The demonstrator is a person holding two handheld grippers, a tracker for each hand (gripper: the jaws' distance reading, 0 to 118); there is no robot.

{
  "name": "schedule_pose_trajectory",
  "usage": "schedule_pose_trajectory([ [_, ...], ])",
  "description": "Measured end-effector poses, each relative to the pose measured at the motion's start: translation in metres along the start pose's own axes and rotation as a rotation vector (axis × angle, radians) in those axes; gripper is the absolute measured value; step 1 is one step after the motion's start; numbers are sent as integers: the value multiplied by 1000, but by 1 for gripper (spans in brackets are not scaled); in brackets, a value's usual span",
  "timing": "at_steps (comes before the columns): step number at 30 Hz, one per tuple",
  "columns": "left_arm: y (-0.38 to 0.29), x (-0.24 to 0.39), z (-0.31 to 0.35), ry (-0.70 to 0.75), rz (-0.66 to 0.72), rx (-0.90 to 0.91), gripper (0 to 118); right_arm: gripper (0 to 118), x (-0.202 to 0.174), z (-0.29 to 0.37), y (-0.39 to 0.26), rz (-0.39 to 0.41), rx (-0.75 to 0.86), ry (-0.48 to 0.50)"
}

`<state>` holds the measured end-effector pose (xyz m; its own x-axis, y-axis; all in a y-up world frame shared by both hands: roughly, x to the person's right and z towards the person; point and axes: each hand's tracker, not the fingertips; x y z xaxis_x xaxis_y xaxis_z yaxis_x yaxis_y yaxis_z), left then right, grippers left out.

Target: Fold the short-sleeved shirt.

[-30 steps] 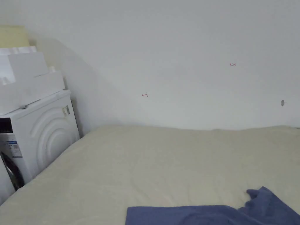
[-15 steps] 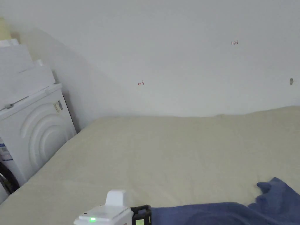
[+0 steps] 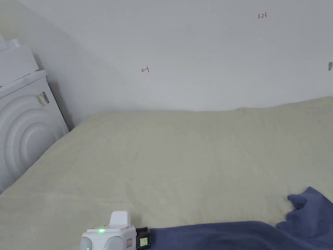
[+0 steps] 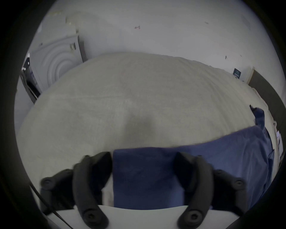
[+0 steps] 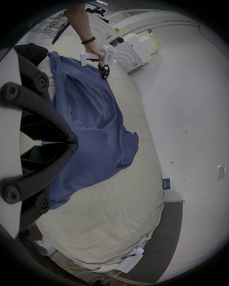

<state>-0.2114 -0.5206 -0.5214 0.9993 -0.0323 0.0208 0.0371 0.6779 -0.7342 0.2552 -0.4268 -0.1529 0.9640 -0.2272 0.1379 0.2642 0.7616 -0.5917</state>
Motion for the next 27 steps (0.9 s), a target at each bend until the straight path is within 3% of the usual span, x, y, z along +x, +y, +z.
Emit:
schedule_pose_trajectory([
  [2, -2, 9, 5, -23, -49, 9, 48, 1, 2, -2, 0, -3, -5, -2],
  [4, 0, 10, 7, -29, -26, -7, 33, 1, 3, -3, 1, -25, -2, -2],
  [6, 3, 10, 10, -19, -7, -13, 10, 1, 6, -4, 7, -37, 2, 11],
  [9, -1, 14, 9, -28, -66, -23, 8, 2, 9, -7, 23, -17, 23, 18],
  [12, 0, 11, 5, -38, -45, -32, 8, 5, 11, -17, 51, 67, 49, 19],
  [13, 1, 10, 2, -42, -38, -44, 8, 13, 12, -24, 63, 101, 64, 7],
  [16, 3, 10, -1, -42, -36, -65, 8, 91, 27, -76, 110, 143, 46, 2],
  [17, 2, 10, 0, -41, -36, -66, 8, 107, 33, -100, 129, 133, 2, 6],
  [19, -1, 10, -1, -39, -51, -53, 8, 108, 47, -149, 162, 130, -60, 21],
  [23, -1, 5, 0, -56, -22, -48, 8, 107, 75, -247, 200, 87, -203, -125],
  [25, -1, 5, 0, -58, -18, -50, 8, 97, 80, -287, 203, 102, -253, -191],
  [27, 0, 6, 1, -60, -27, -52, 8, 78, 87, -322, 203, 139, -305, -210],
])
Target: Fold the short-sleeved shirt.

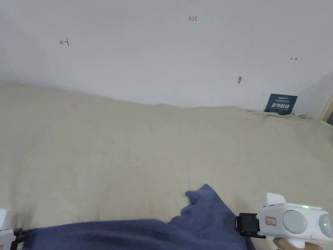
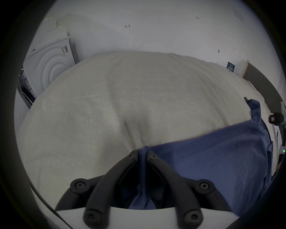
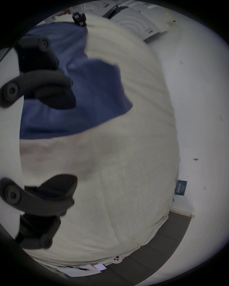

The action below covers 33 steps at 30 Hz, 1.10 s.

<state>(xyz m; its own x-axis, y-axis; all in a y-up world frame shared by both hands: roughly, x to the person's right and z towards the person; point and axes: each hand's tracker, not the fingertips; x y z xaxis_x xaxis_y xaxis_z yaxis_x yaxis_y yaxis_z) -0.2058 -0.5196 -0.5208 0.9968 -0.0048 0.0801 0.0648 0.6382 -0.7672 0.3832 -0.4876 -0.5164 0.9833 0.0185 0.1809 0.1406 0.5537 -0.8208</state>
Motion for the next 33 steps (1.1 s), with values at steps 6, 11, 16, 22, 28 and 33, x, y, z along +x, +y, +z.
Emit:
schedule_pose_trajectory([
  [6, 2, -3, -1, -13, 12, -15, 8, 45, -16, -19, -7, 49, 39, -21],
  [11, -1, -3, 1, -16, 28, 2, 8, 2, -35, -11, -16, 102, 57, -7],
  [16, -3, -3, 6, -25, 52, 20, 8, 0, -23, -5, -12, 18, 75, 45],
  [22, 0, -8, 69, -136, 124, 128, 6, 0, 4, 61, -19, -158, 220, 250],
  [28, 8, -12, 197, -244, 110, 316, 5, 0, 3, 187, -27, -100, 394, 325],
  [33, 14, -25, 313, -272, 79, 482, 5, 0, 9, 308, -33, -84, 586, 354],
])
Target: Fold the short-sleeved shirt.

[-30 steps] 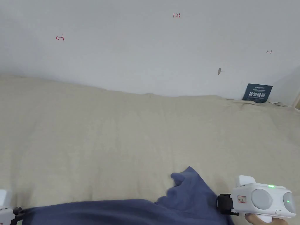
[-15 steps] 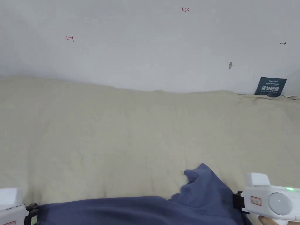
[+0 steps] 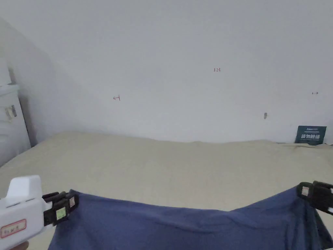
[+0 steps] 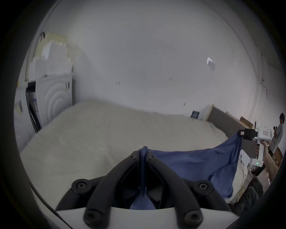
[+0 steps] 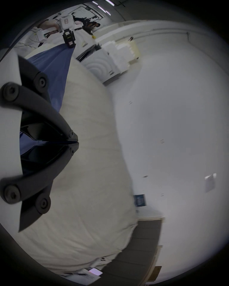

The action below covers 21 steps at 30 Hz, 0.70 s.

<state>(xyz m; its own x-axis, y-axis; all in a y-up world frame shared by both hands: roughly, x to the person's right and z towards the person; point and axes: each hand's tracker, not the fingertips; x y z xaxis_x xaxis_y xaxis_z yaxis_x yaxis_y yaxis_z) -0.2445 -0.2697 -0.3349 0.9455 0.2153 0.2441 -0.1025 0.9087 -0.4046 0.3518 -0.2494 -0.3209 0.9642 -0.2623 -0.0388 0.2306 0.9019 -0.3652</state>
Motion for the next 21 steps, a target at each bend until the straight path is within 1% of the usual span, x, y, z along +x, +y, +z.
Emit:
schedule_pose_trajectory([
  [1, 10, 2, 16, -2, 0, 22, 5, 0, -6, 17, 11, 2, 30, -2],
  [2, 20, 4, 32, 7, -8, 84, 5, 0, -12, 34, 24, 23, 60, 21],
  [4, 44, 8, 62, 3, -30, 137, 5, 0, -30, 65, 49, 50, 122, 4],
  [6, 66, 10, 89, -7, -18, 217, 5, 0, -41, 91, 74, 61, 192, 25],
  [7, 78, 11, 99, -17, -22, 212, 5, 0, -47, 101, 86, 71, 228, 26],
  [8, 90, 15, 111, -4, -16, 265, 5, 0, -54, 113, 100, 69, 271, 15],
  [9, 100, 17, 118, 2, -32, 286, 5, 0, -60, 120, 112, 89, 275, 23],
  [10, 110, 19, 123, 4, -50, 284, 5, 0, -67, 128, 123, 106, 311, 20],
  [11, 121, 22, 129, 18, -62, 323, 5, 0, -71, 133, 137, 114, 333, 4],
  [12, 131, 25, 134, 17, -59, 352, 5, 0, -79, 138, 150, 136, 332, 5],
  [13, 142, 28, 137, 10, -65, 340, 5, 0, -85, 142, 161, 142, 348, -1],
  [15, 163, 33, 138, 29, -83, 382, 5, 0, -101, 149, 184, 170, 372, -7],
  [17, 181, 38, 138, 33, -94, 379, 5, 0, -115, 150, 203, 199, 390, -49],
  [19, 198, 39, 130, 50, -105, 387, 5, 0, -122, 146, 221, 210, 397, -54],
  [21, 211, 40, 121, 85, -113, 392, 5, 0, -131, 136, 238, 223, 399, -95],
])
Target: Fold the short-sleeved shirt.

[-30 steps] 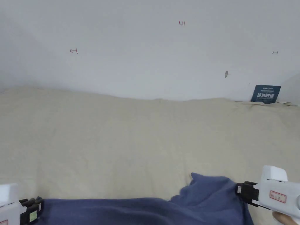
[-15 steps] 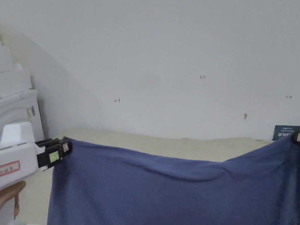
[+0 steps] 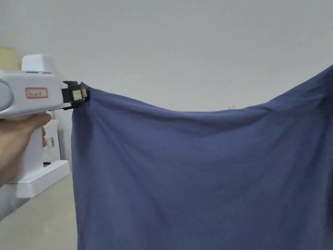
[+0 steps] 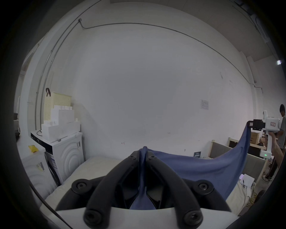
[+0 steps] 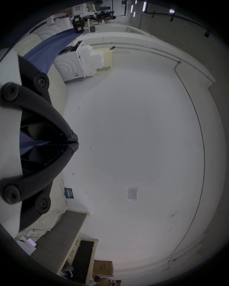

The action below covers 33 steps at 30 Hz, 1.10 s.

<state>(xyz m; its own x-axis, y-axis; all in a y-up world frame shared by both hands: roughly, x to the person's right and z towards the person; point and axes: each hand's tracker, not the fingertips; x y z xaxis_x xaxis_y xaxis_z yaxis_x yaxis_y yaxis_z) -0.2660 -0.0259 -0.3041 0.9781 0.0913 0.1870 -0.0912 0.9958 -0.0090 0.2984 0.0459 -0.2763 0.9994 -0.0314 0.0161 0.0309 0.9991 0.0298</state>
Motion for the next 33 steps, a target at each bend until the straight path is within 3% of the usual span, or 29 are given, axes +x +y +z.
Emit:
schedule_pose_trajectory([
  [4, 4, -5, -22, 26, 27, -26, 5, 0, -1, -23, 8, -4, -33, -43],
  [7, 0, -10, -33, 25, 42, -40, 5, 0, 2, -33, 1, -53, -29, -32],
  [16, -3, -20, -104, 81, 55, -62, 5, 0, -2, -104, -10, -38, -78, -69],
  [22, -12, -22, -168, 135, -58, -90, 5, 0, -1, -168, -17, -24, -76, -88],
  [25, -13, -28, -201, 141, -28, -99, 5, 0, -3, -200, -17, -25, -86, -95],
  [29, -5, -25, -240, 176, -93, -112, 5, 0, -7, -239, -5, 22, -85, -116],
  [32, -3, -25, -264, 172, -71, -113, 5, 0, -8, -260, -2, -63, -78, -142],
  [33, -4, -24, -273, 186, -77, -121, 5, 0, -9, -267, 0, -48, -81, -131],
])
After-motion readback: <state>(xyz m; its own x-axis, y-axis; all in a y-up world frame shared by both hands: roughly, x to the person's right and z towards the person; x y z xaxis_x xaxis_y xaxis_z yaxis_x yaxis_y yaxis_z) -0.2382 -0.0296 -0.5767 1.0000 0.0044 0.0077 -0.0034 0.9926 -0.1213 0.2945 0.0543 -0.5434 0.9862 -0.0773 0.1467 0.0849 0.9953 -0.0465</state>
